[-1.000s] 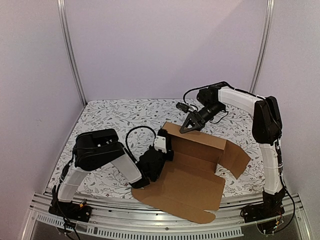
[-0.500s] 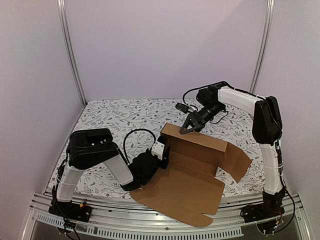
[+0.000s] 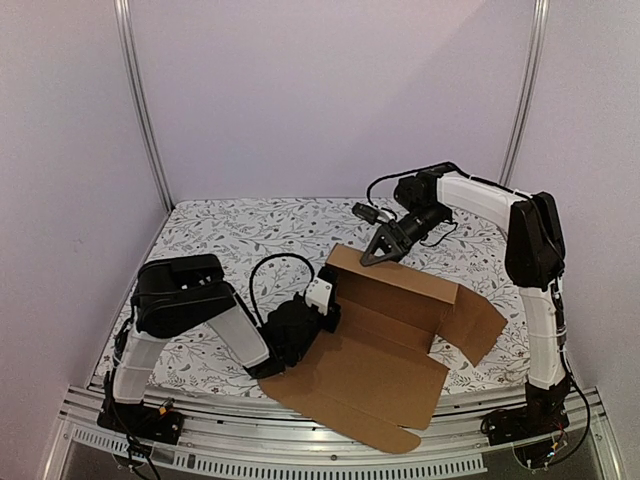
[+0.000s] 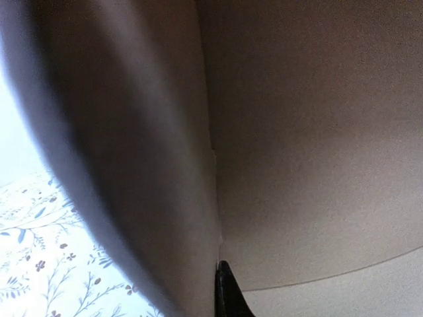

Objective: Fold the paper box

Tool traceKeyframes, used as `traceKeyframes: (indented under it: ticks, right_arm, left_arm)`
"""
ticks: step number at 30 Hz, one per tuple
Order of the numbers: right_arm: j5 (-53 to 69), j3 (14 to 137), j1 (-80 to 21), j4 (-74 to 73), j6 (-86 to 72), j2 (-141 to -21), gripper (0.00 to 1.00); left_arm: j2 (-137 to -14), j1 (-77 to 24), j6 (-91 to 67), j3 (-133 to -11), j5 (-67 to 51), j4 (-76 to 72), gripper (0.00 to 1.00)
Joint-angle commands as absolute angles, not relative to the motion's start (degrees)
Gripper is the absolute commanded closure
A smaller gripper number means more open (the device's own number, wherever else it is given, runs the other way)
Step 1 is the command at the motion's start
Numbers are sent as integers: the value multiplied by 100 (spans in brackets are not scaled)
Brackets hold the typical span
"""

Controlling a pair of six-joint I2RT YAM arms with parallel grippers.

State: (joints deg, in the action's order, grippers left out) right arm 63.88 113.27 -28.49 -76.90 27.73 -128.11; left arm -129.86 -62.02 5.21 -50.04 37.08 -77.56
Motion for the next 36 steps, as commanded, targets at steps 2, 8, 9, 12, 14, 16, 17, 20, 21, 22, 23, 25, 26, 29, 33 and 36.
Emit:
traceKeyframes:
  ticks: [2, 8, 9, 12, 14, 16, 17, 20, 21, 22, 23, 25, 26, 29, 33, 36]
  right_arm:
    - [6680, 11236, -2921, -9346, 2941, -12935, 26]
    - [7028, 11094, -3060, -9664, 3186, -12978, 25]
    - [7065, 11068, -3095, -9685, 3229, -12981, 25]
    - [7188, 10988, -3259, -9788, 3256, -12973, 26]
    - [7219, 10987, -3347, -9851, 3322, -12997, 26]
    - [7219, 11065, -3368, -9855, 3302, -13027, 25]
    - [7200, 11125, -3365, -9874, 3302, -13046, 25]
    - [7179, 11284, -3285, -9908, 3372, -13125, 25]
    - [7143, 11354, -3224, -9920, 3374, -13154, 25]
    - [7119, 11423, -3177, -9922, 3381, -13176, 25]
    - [7080, 11486, -3129, -9913, 3379, -13204, 25]
    - [7012, 11557, -3050, -9868, 3331, -13230, 25]
    - [6976, 11559, -3021, -9837, 3318, -13235, 25]
    - [6926, 11562, -2997, -9811, 3277, -13247, 25]
    - [6915, 11546, -2993, -9803, 3278, -13247, 25]
    - [6887, 11541, -2992, -9802, 3278, -13224, 25]
  left_arm:
    - [-13097, -6075, 620, -5486, 3904, -8038, 95]
    - [-13232, -6146, 585, -5889, 4642, -7641, 100]
    - [-13259, -6164, 614, -5986, 4857, -7545, 100]
    - [-13410, -6242, 781, -6387, 5571, -7132, 100]
    - [-13523, -6281, 869, -6579, 6056, -7144, 100]
    - [-13518, -6292, 901, -6561, 6129, -7283, 100]
    - [-13465, -6299, 873, -6432, 5934, -7421, 100]
    - [-13234, -6302, 858, -5936, 5048, -7883, 86]
    - [-13149, -6302, 865, -5831, 4905, -7925, 82]
    - [-13077, -6302, 881, -5728, 4791, -7954, 78]
    - [-12991, -6302, 895, -5618, 4654, -8008, 74]
    - [-12807, -6297, 874, -5349, 4413, -8118, 68]
    - [-12725, -6294, 852, -5243, 4351, -8140, 67]
    - [-12562, -6293, 800, -5040, 4328, -8157, 65]
    - [-12501, -6294, 943, -4927, 4443, -8502, 65]
    - [-12447, -6285, 1119, -4870, 4564, -8730, 56]
